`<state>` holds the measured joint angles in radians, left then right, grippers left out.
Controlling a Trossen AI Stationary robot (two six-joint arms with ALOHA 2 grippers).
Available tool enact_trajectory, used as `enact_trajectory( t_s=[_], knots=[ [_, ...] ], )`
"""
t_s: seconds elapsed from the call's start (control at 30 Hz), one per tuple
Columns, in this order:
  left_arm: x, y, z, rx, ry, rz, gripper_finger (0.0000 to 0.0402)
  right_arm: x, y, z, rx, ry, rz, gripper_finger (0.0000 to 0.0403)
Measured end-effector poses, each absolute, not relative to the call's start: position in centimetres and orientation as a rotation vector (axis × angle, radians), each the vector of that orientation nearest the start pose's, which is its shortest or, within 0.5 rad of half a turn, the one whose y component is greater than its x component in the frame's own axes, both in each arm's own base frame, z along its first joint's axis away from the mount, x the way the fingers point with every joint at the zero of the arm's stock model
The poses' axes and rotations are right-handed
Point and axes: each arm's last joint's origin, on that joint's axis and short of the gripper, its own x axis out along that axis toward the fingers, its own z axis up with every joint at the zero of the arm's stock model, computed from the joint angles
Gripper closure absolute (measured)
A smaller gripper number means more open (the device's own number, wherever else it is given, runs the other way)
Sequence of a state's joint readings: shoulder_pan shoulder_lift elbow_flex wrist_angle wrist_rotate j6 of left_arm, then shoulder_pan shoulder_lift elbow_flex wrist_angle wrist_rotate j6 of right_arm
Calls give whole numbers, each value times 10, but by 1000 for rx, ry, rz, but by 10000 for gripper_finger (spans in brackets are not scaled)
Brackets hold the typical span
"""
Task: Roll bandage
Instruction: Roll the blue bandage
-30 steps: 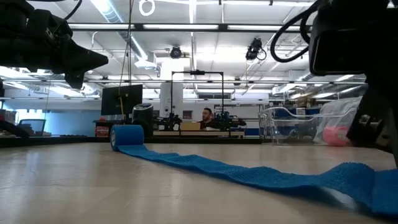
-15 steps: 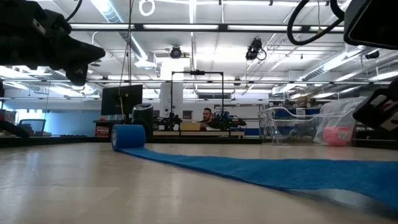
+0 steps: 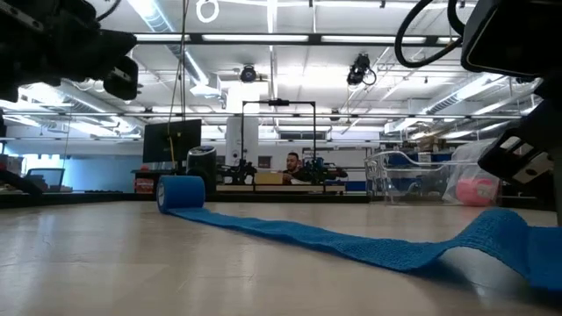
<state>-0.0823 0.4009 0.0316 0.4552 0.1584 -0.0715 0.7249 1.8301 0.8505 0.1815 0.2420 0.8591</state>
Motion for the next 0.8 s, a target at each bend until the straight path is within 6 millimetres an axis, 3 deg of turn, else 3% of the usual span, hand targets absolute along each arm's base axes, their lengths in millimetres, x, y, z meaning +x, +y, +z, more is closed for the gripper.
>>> enact_trajectory(
  t_s=[0.27,0.5,0.63,0.8],
  knots=[
    [162,-36,202,8,75,-305,399,260,221,120,419,840,126,401],
    [224,-70,212,93,208,-385,400,260,221,120,404,839,133,401],
    [267,-96,206,144,276,-431,400,260,221,120,402,839,134,401],
    [304,-114,179,182,369,-471,400,260,221,120,402,842,139,401]
  ],
)
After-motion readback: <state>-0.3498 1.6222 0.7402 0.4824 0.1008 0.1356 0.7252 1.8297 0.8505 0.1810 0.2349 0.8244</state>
